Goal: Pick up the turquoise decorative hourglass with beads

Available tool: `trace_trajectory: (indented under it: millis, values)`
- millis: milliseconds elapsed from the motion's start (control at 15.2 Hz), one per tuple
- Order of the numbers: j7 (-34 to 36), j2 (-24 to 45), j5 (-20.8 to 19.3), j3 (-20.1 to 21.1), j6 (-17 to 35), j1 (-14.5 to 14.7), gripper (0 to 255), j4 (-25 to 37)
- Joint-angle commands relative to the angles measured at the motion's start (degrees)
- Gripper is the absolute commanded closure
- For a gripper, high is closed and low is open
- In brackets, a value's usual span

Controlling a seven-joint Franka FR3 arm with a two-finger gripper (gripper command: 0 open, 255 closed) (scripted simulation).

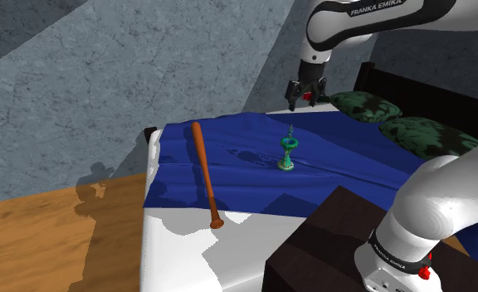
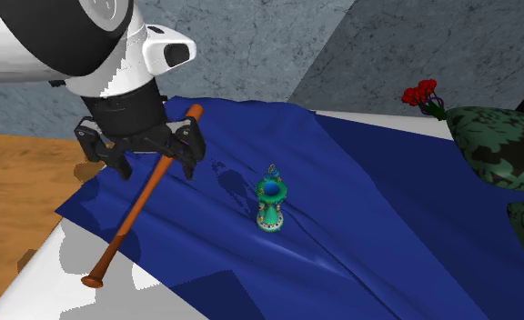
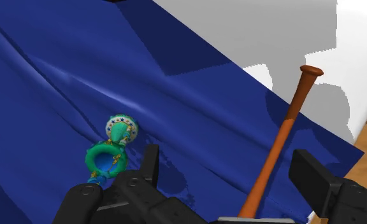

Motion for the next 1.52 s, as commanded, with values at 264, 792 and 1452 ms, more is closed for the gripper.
trace_trajectory:
  millis: [264, 792, 1452]
  values:
    - [-0.13, 11.56, -0.02, -2.63, 7.67, -1.66, 0, 3.43]
    - [-1.18, 27.59, 2.11, -5.85, 14.65, -3.87, 0, 11.69]
    - [-2.97, 48.32, 7.35, -8.0, 18.22, -8.32, 0, 27.44]
